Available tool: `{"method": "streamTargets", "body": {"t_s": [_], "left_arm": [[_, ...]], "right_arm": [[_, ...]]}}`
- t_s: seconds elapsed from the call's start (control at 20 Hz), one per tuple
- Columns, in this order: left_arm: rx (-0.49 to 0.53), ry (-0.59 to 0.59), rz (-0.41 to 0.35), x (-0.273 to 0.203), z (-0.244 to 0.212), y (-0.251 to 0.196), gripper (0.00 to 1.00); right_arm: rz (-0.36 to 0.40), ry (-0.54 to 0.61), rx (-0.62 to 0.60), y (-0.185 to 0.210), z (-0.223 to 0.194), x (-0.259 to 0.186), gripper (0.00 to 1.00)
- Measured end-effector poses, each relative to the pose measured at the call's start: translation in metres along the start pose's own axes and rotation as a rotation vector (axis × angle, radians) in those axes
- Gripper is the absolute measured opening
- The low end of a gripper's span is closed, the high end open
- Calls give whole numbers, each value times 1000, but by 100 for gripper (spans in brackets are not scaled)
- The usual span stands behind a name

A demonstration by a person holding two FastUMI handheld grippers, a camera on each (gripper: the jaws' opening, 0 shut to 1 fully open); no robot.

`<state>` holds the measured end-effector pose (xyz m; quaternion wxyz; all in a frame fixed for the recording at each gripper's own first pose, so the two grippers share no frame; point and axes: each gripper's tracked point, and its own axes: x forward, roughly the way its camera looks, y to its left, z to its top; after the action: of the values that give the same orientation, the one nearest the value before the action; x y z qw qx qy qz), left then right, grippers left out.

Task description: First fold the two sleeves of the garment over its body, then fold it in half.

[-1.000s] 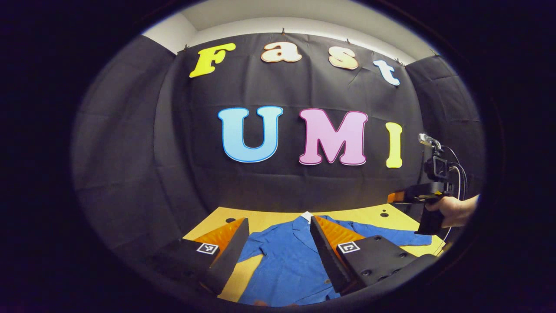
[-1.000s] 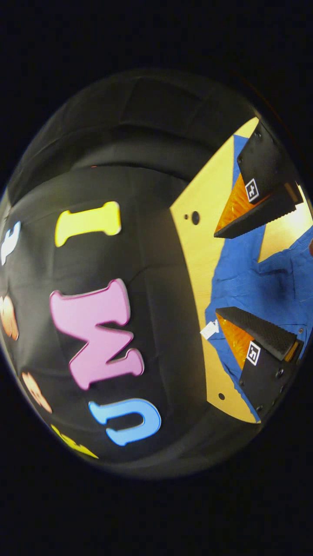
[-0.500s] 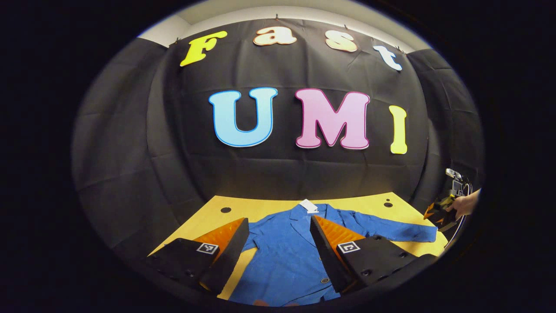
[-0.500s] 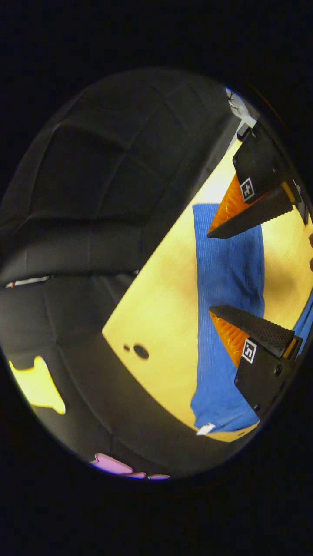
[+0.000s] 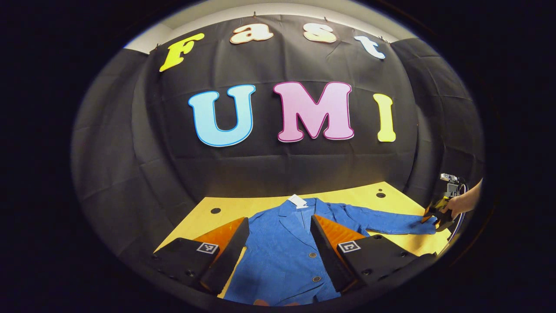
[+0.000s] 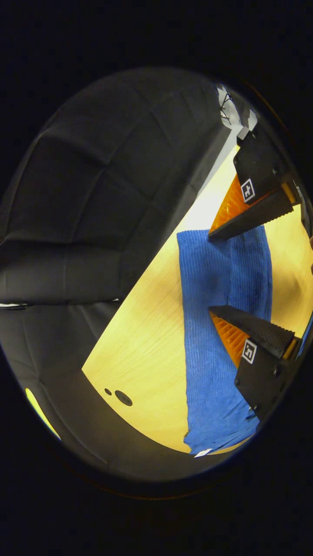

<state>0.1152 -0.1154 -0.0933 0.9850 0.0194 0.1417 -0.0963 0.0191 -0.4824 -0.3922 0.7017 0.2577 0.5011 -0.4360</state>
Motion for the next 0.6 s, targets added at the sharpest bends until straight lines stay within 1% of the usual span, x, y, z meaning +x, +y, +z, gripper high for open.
{"method": "streamTargets", "body": {"t_s": [0.05, 0.15, 0.2, 0.25, 0.35, 0.45, 0.5, 0.55, 0.6], "left_arm": [[-20, 11, 0, 0, -2, 0, 82], [-60, 39, 4, 0, -9, -1, 82], [-69, 41, 4, -2, -9, -1, 82], [-73, 37, 10, -3, -8, 0, 82], [-62, 16, 17, -3, -3, 2, 82], [-57, 11, 12, -2, 0, 2, 82], [-56, 14, 11, -1, -1, 2, 82], [-59, 19, 11, 0, -3, 3, 82], [-66, 26, 13, 1, -5, 3, 82]], "right_arm": [[-2, -25, -6, 0, 3, -1, 87], [-10, -23, 25, -1, 4, 4, 90], [-14, -12, 36, -1, 5, 0, 98], [-11, -7, 40, -3, 6, 1, 89], [8, 30, 28, 4, 3, 1, 55], [8, 48, 54, 8, 1, 5, 17], [13, 49, 61, 8, -1, 3, 7], [26, 30, 52, 8, 2, 5, 4], [33, 26, 58, 10, -2, 4, 11]]}}
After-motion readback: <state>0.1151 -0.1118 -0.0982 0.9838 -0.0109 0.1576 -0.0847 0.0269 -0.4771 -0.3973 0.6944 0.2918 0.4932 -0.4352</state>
